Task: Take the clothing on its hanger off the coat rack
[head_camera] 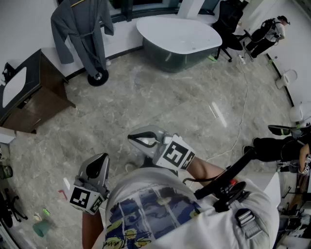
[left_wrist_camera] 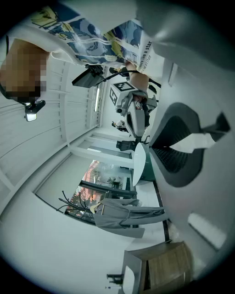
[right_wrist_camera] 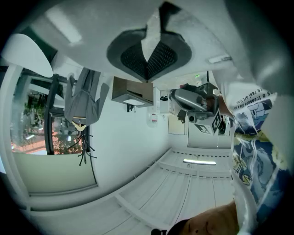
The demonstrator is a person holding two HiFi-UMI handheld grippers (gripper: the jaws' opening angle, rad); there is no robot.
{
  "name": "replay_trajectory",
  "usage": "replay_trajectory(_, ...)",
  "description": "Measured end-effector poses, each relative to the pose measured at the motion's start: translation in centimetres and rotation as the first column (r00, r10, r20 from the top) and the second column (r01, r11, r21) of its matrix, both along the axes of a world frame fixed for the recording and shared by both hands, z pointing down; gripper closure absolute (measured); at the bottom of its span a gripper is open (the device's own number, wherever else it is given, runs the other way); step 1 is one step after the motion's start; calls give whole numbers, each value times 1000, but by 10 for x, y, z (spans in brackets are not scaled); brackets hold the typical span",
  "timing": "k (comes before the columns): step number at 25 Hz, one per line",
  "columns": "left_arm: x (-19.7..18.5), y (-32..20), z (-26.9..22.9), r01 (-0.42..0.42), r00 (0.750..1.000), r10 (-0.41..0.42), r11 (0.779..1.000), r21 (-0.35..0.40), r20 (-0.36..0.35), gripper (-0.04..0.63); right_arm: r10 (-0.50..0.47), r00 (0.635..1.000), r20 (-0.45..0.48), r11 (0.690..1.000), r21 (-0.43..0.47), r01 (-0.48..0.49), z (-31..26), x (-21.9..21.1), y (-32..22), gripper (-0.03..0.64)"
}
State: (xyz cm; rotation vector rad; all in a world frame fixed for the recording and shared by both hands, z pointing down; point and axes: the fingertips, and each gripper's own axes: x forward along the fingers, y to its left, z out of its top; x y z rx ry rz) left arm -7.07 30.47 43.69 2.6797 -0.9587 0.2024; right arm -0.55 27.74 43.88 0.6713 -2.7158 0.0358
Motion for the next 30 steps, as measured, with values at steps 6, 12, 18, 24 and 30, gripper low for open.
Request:
replay_trajectory(6, 4, 11, 0, 13, 1000, -13, 1000, 3, 2, 592, 2, 1000, 18, 1000, -5, -2, -1, 5, 7, 615)
replay_trajectory(12, 1, 14, -1, -1, 1000, 1, 1000, 11, -1, 584, 43, 999, 27, 999, 26, -44, -10, 7, 2, 614)
replay_trajectory(18, -11, 0, 14, -4, 1000, 4, 1000, -4, -23, 549, 60, 998, 15, 998, -11, -60, 3, 2, -6, 557)
replay_trajectory(24, -20, -42, 17, 10, 999, -11, 1000, -28, -33, 532, 68, 997, 30, 995, -71, -65, 13, -7, -47, 492)
replay_trajectory(30, -37, -112, 11, 62, 998, -63, 997, -37, -32, 514, -4, 999, 49, 999, -48, 7, 2, -34, -130, 469)
